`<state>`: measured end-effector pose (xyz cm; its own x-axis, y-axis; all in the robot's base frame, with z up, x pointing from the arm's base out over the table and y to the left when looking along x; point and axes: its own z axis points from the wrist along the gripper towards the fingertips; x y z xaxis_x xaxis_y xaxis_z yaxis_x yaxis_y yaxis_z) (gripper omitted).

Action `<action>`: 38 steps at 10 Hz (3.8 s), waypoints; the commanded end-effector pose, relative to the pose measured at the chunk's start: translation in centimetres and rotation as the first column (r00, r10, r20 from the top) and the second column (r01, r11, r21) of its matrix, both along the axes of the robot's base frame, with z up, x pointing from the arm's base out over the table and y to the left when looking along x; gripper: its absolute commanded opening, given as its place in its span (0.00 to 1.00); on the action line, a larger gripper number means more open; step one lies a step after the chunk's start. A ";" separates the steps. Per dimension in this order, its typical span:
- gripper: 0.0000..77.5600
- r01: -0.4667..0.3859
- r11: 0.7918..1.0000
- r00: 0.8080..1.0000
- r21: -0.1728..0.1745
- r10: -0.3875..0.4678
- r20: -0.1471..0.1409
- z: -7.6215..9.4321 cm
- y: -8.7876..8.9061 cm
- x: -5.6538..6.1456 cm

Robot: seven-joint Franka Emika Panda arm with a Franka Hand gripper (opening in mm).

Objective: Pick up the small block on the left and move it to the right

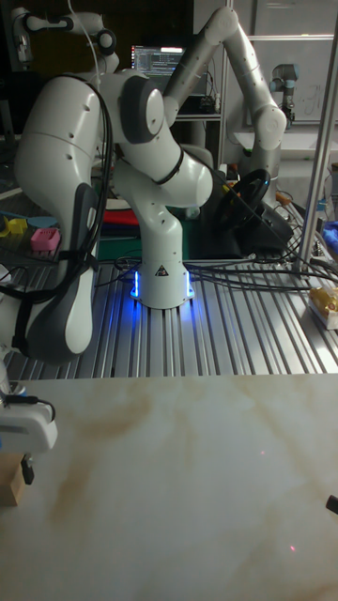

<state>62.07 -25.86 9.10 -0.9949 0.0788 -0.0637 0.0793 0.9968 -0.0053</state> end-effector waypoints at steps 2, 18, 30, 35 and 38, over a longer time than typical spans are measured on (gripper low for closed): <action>0.01 0.015 1.000 1.000 -0.001 -0.015 0.004 0.2 -0.1 0.1; 0.01 0.008 1.000 1.000 -0.002 -0.008 -0.001 2.0 -0.2 0.3; 0.01 0.021 1.000 1.000 -0.003 -0.021 -0.011 6.1 2.4 -0.3; 0.01 0.025 1.000 1.000 -0.005 -0.025 -0.012 7.3 3.5 -0.6; 0.01 0.030 1.000 0.999 -0.004 -0.031 -0.023 8.1 4.5 -1.5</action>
